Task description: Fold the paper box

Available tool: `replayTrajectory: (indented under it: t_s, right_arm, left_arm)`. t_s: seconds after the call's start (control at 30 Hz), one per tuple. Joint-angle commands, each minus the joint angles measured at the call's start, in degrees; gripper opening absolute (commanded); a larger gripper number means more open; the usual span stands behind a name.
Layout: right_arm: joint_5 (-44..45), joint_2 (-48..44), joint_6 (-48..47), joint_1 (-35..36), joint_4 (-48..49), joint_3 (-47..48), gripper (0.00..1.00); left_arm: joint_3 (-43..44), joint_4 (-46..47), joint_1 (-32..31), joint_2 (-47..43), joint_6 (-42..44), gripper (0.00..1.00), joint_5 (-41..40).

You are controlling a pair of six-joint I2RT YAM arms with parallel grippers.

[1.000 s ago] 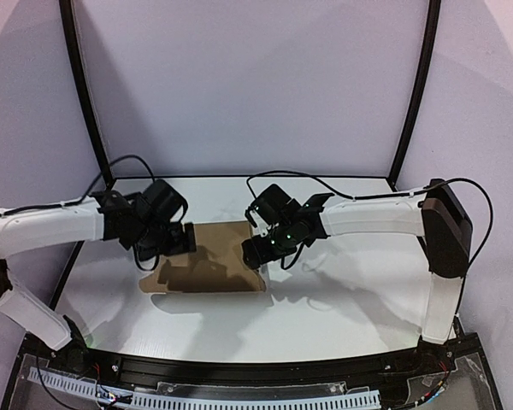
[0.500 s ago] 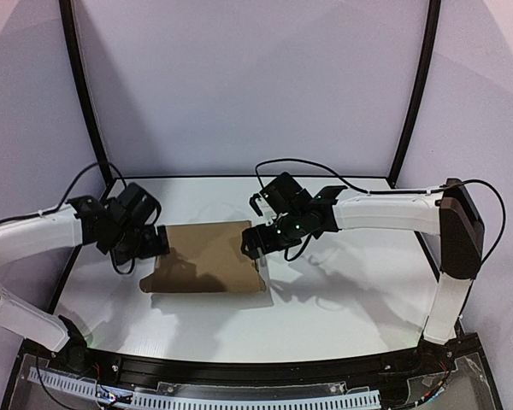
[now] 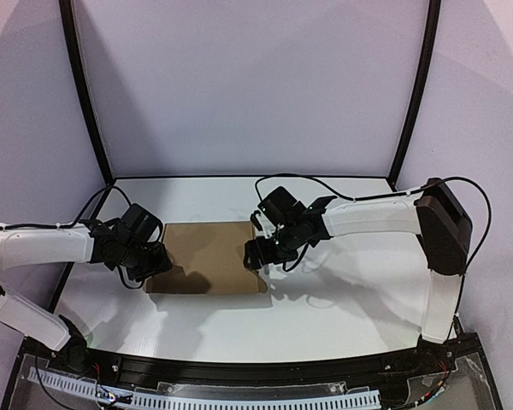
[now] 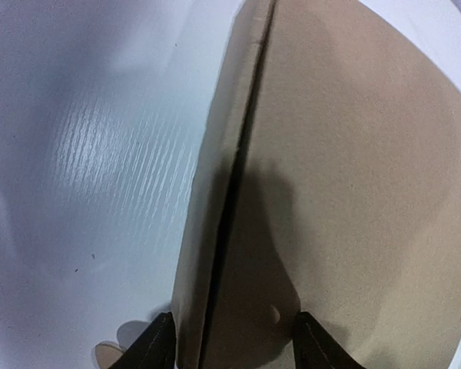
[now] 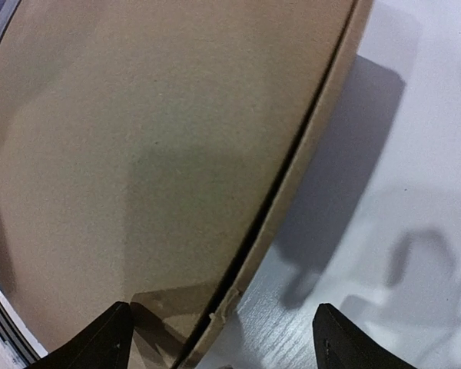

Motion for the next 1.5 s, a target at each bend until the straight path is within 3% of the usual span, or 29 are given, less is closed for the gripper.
replayTrajectory:
  t_s: [0.0, 0.13, 0.27, 0.33, 0.43, 0.53, 0.7, 0.93, 1.17, 1.47]
  right_arm:
    - [0.7, 2.5, 1.4, -0.3, -1.1, -2.5, 0.81]
    - [-0.6, 2.2, 1.4, -0.3, -0.6, -2.9, 0.8]
    - [-4.9, -1.8, 0.4, -0.3, 4.0, -4.7, 0.83]
    - [-7.7, -3.6, -0.1, -0.3, 6.6, -5.7, 0.86]
    - [-10.2, -5.8, -0.1, -0.3, 9.1, -7.3, 0.89]
    - [-12.4, -7.3, 0.1, -0.4, 11.6, -9.9, 0.98]
    - [-12.4, -7.6, -0.2, -0.5, 20.7, -14.9, 0.98]
    - [-16.0, -5.2, 0.8, -1.2, 31.5, -16.9, 0.98]
    - [-15.8, -4.0, 2.1, -1.2, 32.3, -17.1, 0.98]
    - [-18.6, -7.8, 2.8, -1.3, 31.1, -16.0, 0.98]
  left_arm:
    - [-4.4, 0.6, 0.5, 5.7, -1.5, 0.47, 2.0]
    - [-5.3, 2.6, 0.5, 5.1, -1.1, 0.48, 5.0]
    - [-5.0, 4.0, 0.5, -0.6, 1.3, 0.68, 7.2]
    - [-4.5, 3.2, 0.5, -3.4, 2.5, 0.85, 7.0]
    - [-4.4, 2.4, 0.5, -6.9, 3.5, 0.97, 5.8]
    - [-5.3, 3.1, 0.5, -10.0, 5.3, 0.99, 4.6]
    - [-7.4, 6.8, 0.5, -8.8, 7.2, 0.99, 0.4]
    - [-9.2, 20.9, 0.5, -3.8, 9.1, 0.99, 5.5]
    - [-10.4, 22.2, 0.5, -3.7, 10.6, 0.99, 9.1]
    - [-12.7, 23.2, 0.5, -11.6, 12.6, 0.99, 15.9]
